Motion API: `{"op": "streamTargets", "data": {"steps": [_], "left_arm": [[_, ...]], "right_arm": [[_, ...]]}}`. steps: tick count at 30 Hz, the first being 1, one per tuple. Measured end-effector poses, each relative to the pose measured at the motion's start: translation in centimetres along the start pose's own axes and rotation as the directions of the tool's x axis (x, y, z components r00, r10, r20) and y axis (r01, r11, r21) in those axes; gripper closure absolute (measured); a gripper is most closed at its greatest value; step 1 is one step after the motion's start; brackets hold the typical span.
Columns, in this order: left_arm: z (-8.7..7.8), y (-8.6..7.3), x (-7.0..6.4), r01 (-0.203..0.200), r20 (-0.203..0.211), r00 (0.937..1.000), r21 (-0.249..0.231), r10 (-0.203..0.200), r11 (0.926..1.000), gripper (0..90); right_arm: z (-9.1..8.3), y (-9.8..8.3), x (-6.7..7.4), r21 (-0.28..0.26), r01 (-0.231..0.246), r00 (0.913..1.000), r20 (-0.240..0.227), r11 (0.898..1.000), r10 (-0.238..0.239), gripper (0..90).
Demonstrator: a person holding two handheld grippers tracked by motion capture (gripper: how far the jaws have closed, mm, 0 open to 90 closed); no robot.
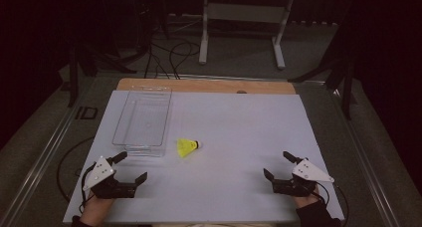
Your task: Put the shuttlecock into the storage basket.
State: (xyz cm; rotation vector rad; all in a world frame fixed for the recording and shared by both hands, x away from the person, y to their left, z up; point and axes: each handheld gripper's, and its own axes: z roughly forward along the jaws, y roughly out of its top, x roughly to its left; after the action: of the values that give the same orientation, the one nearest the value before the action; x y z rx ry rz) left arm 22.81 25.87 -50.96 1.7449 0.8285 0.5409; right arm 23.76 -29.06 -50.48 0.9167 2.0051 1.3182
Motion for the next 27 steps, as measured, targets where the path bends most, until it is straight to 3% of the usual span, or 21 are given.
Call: {"op": "streamTargets", "data": {"steps": [12, 19, 27], "left_arm": [[0.07, -0.02, -0.06, 0.004, 0.011, 0.9999, 0.015, -0.005, 0.9999, 0.0], [0.18, -0.02, -0.16, 0.008, 0.018, 0.9998, 0.025, -0.008, 0.9997, 0.0], [0.29, 0.25, -0.45, 0.006, 0.024, 0.9997, 0.036, -0.007, 0.9993, 0.0]], "right_arm": [[0.07, -0.12, 0.20, 0.001, 0.016, 0.9999, -0.006, 1.000, -0.016, 8.7], [-0.12, -0.10, -0.03, -0.011, -0.010, 0.9999, 0.000, 1.000, 0.010, 8.7], [-0.12, -0.04, 0.02, -0.016, 0.002, 1.0000, 0.009, 1.000, -0.002, 8.7]]}}
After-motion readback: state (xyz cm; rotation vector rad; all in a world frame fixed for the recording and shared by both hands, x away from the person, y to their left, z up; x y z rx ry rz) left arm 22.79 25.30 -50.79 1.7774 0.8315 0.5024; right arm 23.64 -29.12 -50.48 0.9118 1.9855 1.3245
